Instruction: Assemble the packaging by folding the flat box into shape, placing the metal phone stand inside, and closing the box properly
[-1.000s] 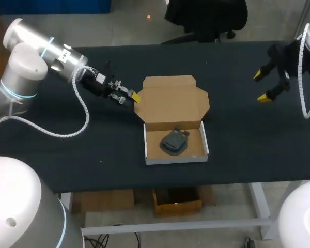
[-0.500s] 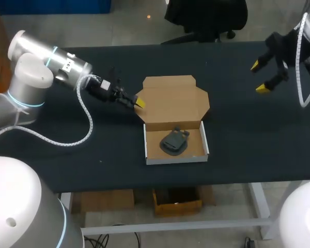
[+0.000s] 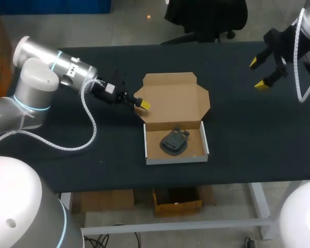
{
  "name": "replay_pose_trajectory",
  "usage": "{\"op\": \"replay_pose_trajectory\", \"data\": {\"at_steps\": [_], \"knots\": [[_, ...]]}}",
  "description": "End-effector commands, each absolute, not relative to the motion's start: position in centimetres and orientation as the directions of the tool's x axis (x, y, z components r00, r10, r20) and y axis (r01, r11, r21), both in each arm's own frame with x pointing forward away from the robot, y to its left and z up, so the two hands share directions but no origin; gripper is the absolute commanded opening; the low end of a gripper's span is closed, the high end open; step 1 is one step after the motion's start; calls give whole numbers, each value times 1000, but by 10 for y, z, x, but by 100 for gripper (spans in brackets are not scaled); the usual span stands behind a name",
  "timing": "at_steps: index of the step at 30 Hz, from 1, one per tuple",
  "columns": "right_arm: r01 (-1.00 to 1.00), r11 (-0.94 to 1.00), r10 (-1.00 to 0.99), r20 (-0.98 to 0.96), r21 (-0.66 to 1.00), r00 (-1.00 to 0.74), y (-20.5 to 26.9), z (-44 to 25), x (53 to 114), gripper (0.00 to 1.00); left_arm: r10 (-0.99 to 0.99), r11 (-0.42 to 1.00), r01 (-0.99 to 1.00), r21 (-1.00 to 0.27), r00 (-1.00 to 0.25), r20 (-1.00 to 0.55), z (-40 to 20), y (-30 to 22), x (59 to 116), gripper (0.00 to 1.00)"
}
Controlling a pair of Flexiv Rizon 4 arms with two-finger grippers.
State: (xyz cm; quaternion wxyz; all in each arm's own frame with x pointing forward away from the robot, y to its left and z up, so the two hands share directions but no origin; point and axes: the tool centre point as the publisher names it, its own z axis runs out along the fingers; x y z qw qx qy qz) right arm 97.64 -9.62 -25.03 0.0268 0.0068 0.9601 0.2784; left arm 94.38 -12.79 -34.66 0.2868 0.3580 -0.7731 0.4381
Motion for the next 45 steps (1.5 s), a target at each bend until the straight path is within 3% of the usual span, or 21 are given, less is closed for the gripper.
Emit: {"op": "replay_pose_trajectory", "data": {"at_steps": [1,6,17,20,29,34,45], "knots": [[-3,846,21,-40,533,-999,-95,-249,979,100,-290,357,-797,-487,-590,753,-348,-130,944,45],[-7,846,18,-42,533,-999,-95,-248,980,100,-277,358,-782,-510,-610,742,-347,-132,944,38],[-12,847,13,-43,531,-999,-94,-248,981,100,-244,365,-740,-565,-662,709,-345,-137,947,34],[-11,847,15,-43,531,-999,-94,-247,981,100,-237,367,-729,-577,-674,700,-345,-139,947,21],[-17,850,7,-44,526,-999,-92,-245,982,100,-216,366,-700,-613,-705,676,-345,-141,949,15],[-22,852,3,-46,523,-999,-91,-244,982,100,-195,359,-676,-643,-728,657,-343,-140,949,0],[-26,855,-1,-48,518,-999,-89,-242,982,100,-164,367,-622,-692,-775,610,-342,-139,947,0]]}}
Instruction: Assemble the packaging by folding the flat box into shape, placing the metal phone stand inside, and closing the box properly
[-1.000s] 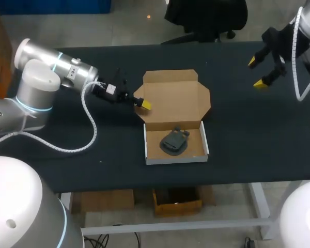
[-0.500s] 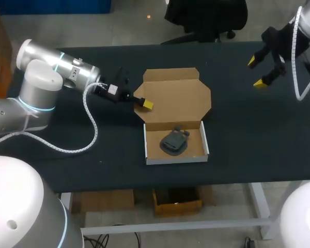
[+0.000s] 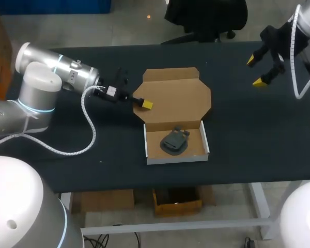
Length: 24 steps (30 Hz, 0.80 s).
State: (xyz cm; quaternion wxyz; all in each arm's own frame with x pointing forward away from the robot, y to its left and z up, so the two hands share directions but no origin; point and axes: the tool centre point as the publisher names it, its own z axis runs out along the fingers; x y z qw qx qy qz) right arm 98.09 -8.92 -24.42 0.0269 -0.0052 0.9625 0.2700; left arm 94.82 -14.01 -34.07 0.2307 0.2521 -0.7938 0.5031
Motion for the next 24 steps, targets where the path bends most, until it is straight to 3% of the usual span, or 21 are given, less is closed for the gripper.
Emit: {"op": "replay_pose_trajectory", "data": {"at_steps": [1,24], "knots": [[-26,855,-2,-48,518,-999,-89,-242,982,100,-160,370,-614,-697,-781,604,-341,-139,947,0],[-108,887,-101,-40,450,-994,-62,-223,1004,100,-146,377,-593,-712,-797,587,-341,-139,945,0]]}}
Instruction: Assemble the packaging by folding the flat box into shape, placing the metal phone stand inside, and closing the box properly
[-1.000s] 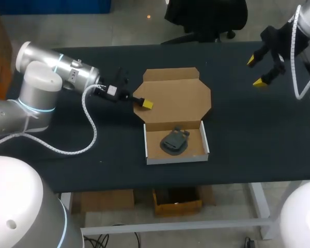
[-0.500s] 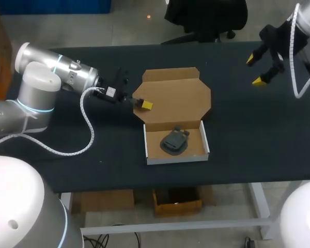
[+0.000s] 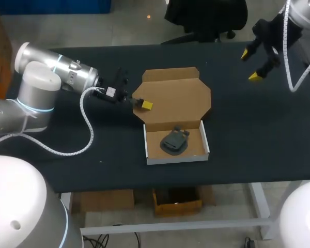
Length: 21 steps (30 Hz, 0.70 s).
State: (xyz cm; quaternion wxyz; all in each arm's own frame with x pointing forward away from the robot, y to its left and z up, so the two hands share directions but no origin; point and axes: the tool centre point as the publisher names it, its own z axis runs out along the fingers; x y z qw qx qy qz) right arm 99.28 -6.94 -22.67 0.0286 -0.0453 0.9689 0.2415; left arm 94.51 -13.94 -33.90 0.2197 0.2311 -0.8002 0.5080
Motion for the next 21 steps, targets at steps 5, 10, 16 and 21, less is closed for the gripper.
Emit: {"op": "replay_pose_trajectory", "data": {"at_steps": [5,10,16,21], "knots": [[-124,894,-122,-33,431,-992,-54,-219,1009,100,-146,377,-593,-712,-797,587,-341,-139,945,0],[-136,897,-135,-32,420,-990,-47,-216,1011,100,-151,383,-553,-740,-828,540,-336,-137,938,0],[-140,900,-143,-24,413,-989,-40,-213,1012,100,-156,387,-514,-765,-855,495,-332,-135,933,0],[-149,903,-152,-24,403,-988,-34,-209,1013,100,-153,392,-467,-793,-883,444,-327,-134,929,0]]}}
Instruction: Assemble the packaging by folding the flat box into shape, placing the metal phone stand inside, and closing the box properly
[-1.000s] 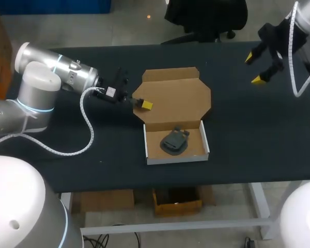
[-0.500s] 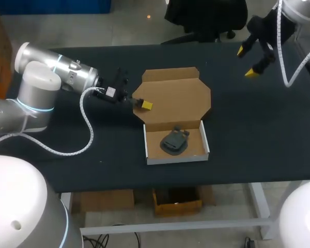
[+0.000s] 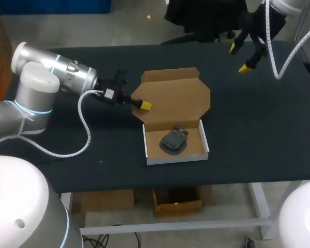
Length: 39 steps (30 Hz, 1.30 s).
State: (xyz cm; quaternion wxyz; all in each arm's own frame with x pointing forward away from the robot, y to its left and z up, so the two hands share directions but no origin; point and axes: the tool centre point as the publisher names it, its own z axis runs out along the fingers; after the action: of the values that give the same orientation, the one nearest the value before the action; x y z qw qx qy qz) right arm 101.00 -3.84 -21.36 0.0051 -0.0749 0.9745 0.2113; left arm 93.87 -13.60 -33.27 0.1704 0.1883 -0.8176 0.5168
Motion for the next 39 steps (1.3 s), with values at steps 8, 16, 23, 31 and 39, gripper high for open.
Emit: {"op": "replay_pose_trajectory", "data": {"at_steps": [8,16,23,31,39], "knots": [[-169,903,-170,-32,395,-985,-27,-206,1014,100,-140,407,-356,-841,-934,328,-320,-136,926,0],[-175,902,-178,-30,394,-984,-25,-206,1016,100,-135,417,-301,-858,-954,269,-322,-142,927,0],[-180,902,-184,-28,391,-983,-22,-204,1018,100,-140,415,-248,-875,-968,207,-327,-145,927,0],[-187,905,-193,-24,382,-981,-15,-203,1019,100,-159,403,-216,-889,-973,165,-333,-145,930,0],[-189,906,-195,-22,379,-981,-12,-203,1020,100,-146,411,-160,-898,-983,109,-329,-145,929,0]]}}
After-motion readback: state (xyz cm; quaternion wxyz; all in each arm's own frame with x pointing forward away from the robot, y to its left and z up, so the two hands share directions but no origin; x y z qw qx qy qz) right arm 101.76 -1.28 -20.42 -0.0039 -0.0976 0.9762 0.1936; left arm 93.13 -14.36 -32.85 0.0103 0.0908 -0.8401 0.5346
